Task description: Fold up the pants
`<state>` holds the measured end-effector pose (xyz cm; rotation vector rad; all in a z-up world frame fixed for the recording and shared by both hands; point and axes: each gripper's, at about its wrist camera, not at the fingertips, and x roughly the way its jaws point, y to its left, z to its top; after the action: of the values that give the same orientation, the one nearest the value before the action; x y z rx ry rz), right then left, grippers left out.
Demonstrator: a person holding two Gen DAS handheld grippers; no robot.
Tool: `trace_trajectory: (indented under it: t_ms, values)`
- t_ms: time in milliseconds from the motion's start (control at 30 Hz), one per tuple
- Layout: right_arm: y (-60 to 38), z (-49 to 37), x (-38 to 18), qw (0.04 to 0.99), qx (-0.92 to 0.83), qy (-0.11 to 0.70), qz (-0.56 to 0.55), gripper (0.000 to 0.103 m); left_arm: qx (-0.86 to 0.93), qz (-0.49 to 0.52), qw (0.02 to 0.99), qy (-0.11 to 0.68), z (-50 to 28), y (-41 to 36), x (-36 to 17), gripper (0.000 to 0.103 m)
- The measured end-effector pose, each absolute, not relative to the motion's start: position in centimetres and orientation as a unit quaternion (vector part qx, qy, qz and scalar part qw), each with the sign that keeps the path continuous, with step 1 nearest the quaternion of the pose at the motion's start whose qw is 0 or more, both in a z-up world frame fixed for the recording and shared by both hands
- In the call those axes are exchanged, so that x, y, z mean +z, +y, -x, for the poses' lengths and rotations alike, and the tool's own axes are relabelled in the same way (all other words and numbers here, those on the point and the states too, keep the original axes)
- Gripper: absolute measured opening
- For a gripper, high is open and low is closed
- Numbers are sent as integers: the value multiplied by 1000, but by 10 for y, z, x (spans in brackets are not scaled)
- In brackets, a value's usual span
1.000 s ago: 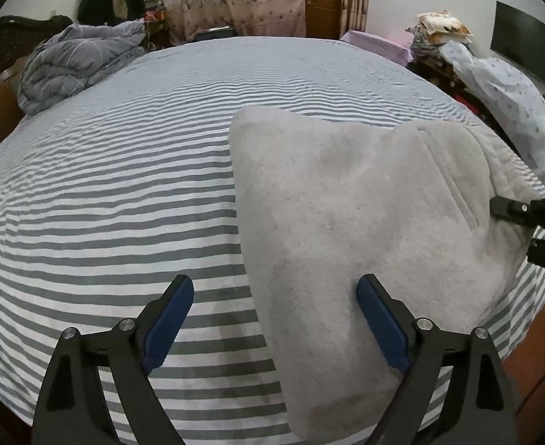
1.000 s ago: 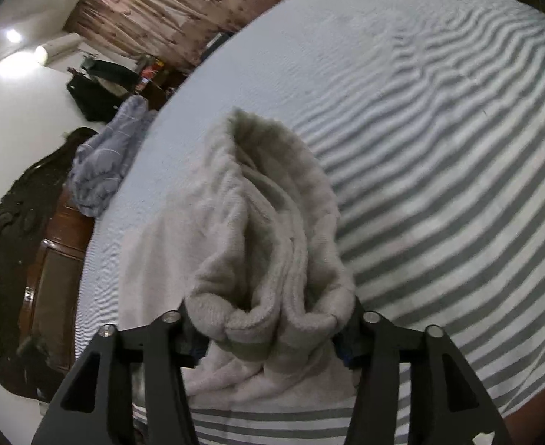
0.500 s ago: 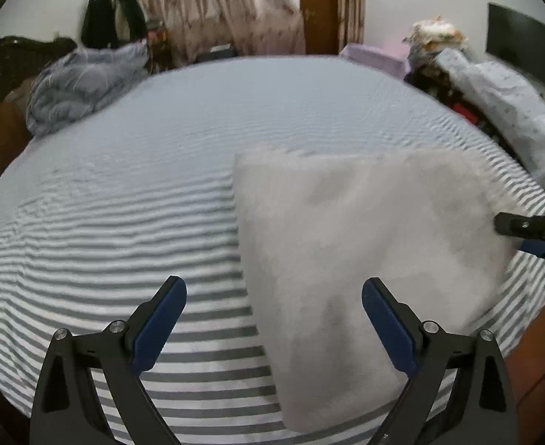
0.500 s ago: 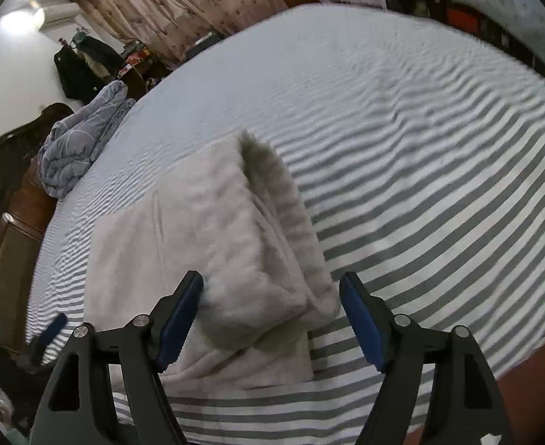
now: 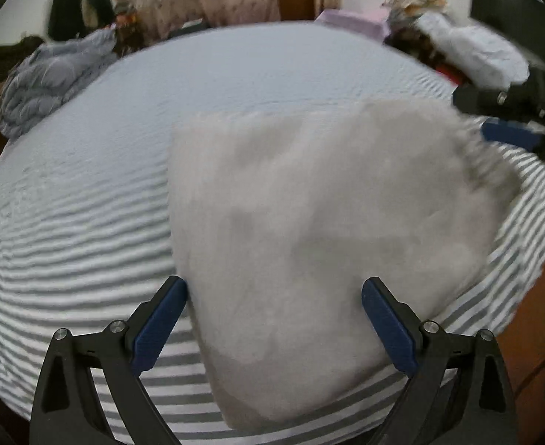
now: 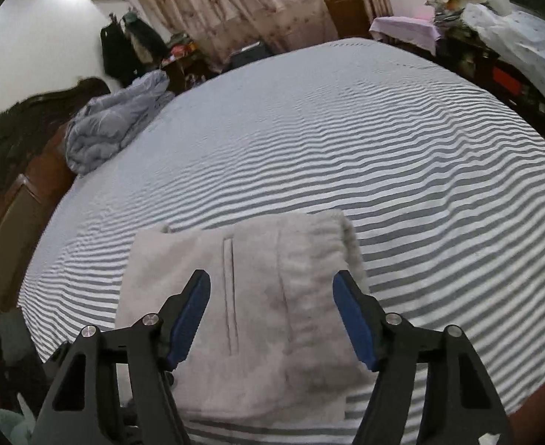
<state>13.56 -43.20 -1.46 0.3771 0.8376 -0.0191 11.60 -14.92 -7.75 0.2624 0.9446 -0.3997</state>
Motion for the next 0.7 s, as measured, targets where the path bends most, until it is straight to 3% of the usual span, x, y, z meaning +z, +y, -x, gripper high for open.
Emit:
trace_trajectory:
  t_ms: [200,333,700]
  values:
    - [-438,-153,-52,877,-44,449,-163,63,-191,-77,849,486,-129,-143,-94,96]
    - [-458,-151,-81,851,-17,463,-248,60,-192,-72,848,488,-131,-144,-98,97]
    - [-434,-108,-53,872,-42,457,-167,63,-191,-68,849,489,-130,-139,-101,97]
